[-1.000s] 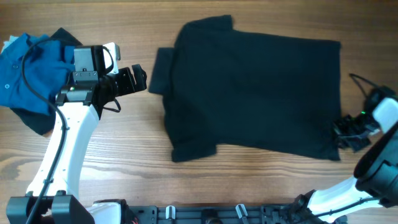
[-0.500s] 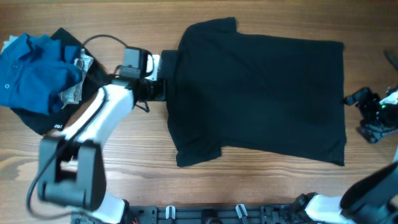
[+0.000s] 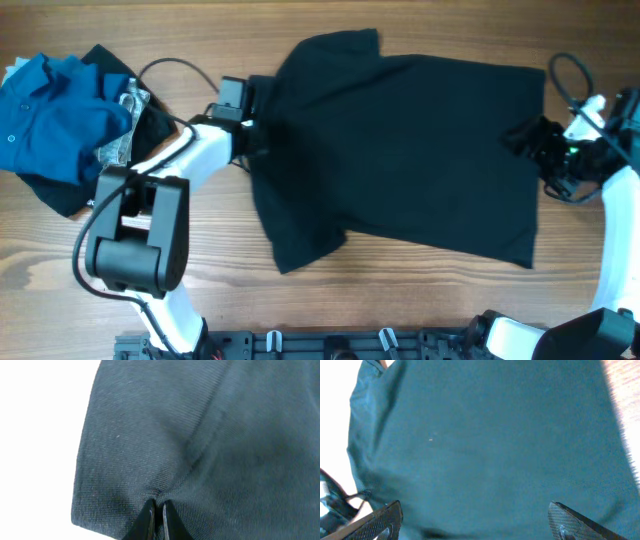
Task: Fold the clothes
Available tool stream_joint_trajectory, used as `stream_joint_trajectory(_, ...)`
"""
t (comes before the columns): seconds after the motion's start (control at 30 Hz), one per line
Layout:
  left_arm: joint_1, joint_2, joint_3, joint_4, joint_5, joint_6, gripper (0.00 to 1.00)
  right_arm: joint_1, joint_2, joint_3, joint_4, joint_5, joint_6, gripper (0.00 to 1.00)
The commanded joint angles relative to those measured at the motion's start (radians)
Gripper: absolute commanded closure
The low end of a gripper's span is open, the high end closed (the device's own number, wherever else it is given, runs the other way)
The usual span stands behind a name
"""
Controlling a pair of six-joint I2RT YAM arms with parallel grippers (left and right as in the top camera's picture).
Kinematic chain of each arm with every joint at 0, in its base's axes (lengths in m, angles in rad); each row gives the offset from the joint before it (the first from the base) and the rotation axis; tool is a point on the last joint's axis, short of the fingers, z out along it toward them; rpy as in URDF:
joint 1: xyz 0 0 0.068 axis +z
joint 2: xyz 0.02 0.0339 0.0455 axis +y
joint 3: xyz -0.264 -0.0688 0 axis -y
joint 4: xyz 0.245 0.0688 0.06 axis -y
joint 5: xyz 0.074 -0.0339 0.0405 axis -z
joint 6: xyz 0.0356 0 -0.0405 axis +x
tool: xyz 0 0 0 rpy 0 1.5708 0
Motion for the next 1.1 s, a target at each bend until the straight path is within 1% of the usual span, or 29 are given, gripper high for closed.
stream_joint_trajectory(0.0,0.124,0.071,-0.048,-0.074,-0.165,-0.150,0.91,0.061,0.002,0.006,0.004,0.072,-0.010,0.07)
stream_joint_trajectory(0.07,0.174,0.057,-0.047,-0.076,-0.126,-0.184,0.88,0.080,0.002,-0.011,0.011,0.080,-0.010,0.07)
stream_joint_trajectory(0.13,0.214,0.033,-0.039,-0.072,-0.052,-0.182,0.77,0.087,0.002,-0.043,0.016,0.087,-0.009,0.07)
stream_joint_trajectory(0.17,0.219,0.020,-0.037,-0.071,-0.037,-0.162,0.69,0.087,0.002,-0.060,0.021,0.087,-0.009,0.06)
stream_joint_trajectory(0.2,0.221,-0.006,-0.037,-0.066,-0.034,-0.128,0.59,0.087,0.002,-0.080,0.033,0.090,-0.009,0.06)
stream_joint_trajectory(0.23,0.220,-0.037,-0.037,-0.064,-0.034,-0.095,0.53,0.087,0.002,-0.101,0.048,0.090,-0.009,0.06)
stream_joint_trajectory(0.3,0.220,-0.102,-0.037,-0.066,-0.034,-0.061,0.45,0.087,0.002,-0.135,0.073,0.090,-0.009,0.06)
stream_joint_trajectory(0.37,0.220,-0.171,-0.037,-0.073,-0.034,-0.060,0.37,0.087,0.002,-0.164,0.098,0.090,-0.008,0.05)
stream_joint_trajectory(0.4,0.220,-0.207,-0.037,-0.077,-0.034,-0.060,0.33,0.087,0.002,-0.175,0.112,0.090,-0.008,0.02)
stream_joint_trajectory(0.43,0.220,-0.259,-0.037,-0.083,-0.034,-0.060,0.30,0.087,0.002,-0.184,0.123,0.090,-0.008,0.00)
stream_joint_trajectory(0.5,0.220,-0.351,-0.037,-0.104,-0.034,-0.060,0.23,0.087,0.002,-0.192,0.142,0.074,0.000,0.00)
stream_joint_trajectory(0.57,0.220,-0.436,-0.037,-0.145,-0.032,-0.063,0.20,0.087,0.002,-0.192,0.150,0.071,0.043,0.00)
stream_joint_trajectory(0.6,0.220,-0.476,-0.037,-0.182,-0.025,-0.063,0.17,0.087,0.002,-0.192,0.151,0.071,0.043,0.00)
stream_joint_trajectory(0.7,0.220,-0.543,-0.037,-0.279,-0.003,-0.063,0.16,0.087,0.002,-0.193,0.152,0.071,0.043,0.00)
stream_joint_trajectory(0.83,0.220,-0.567,-0.037,-0.396,0.000,-0.063,0.14,0.087,0.002,-0.197,0.151,0.071,0.044,0.00)
stream_joint_trajectory(0.93,0.220,-0.566,-0.037,-0.449,0.024,-0.063,0.17,0.087,0.002,-0.198,0.151,0.071,0.045,0.00)
stream_joint_trajectory(1.0,0.220,-0.566,-0.037,-0.470,0.034,-0.063,0.17,0.087,0.002,-0.201,0.151,0.071,0.050,0.01)
stream_joint_trajectory(1.03,0.220,-0.566,-0.037,-0.475,0.039,-0.063,0.12,0.088,0.003,-0.205,0.151,0.071,0.052,0.00)
stream_joint_trajectory(1.07,0.220,-0.565,-0.037,-0.477,0.056,-0.063,0.02,0.088,0.003,-0.209,0.152,0.071,0.063,0.00)
